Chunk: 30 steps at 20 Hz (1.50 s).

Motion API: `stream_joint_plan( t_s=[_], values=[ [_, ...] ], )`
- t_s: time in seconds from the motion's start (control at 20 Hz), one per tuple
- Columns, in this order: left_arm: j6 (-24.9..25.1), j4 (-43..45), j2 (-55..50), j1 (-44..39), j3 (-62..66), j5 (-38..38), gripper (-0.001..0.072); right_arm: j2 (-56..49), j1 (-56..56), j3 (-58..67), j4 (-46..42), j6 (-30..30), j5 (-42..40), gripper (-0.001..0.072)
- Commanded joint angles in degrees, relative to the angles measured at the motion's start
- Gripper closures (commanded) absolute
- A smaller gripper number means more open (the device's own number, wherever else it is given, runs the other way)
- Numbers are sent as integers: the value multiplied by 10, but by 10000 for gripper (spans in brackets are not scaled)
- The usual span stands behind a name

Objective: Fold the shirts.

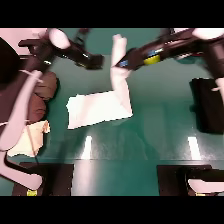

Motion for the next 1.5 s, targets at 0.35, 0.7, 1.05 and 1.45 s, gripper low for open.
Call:
stream_joint_plan(
  t_s=[0.35,0.7,1.05,1.45],
  values=[
    [6,116,196,183,9,-79,682,-198,175,96,-103,3,-23,237],
    [6,101,195,183,8,-88,681,-61,-50,-189,-186,50,-37,237],
    [6,75,192,183,1,-74,682,-97,-148,-316,-72,41,-59,130],
    [6,66,191,183,1,-79,682,-248,-35,-149,-3,40,-58,434]
  ],
)
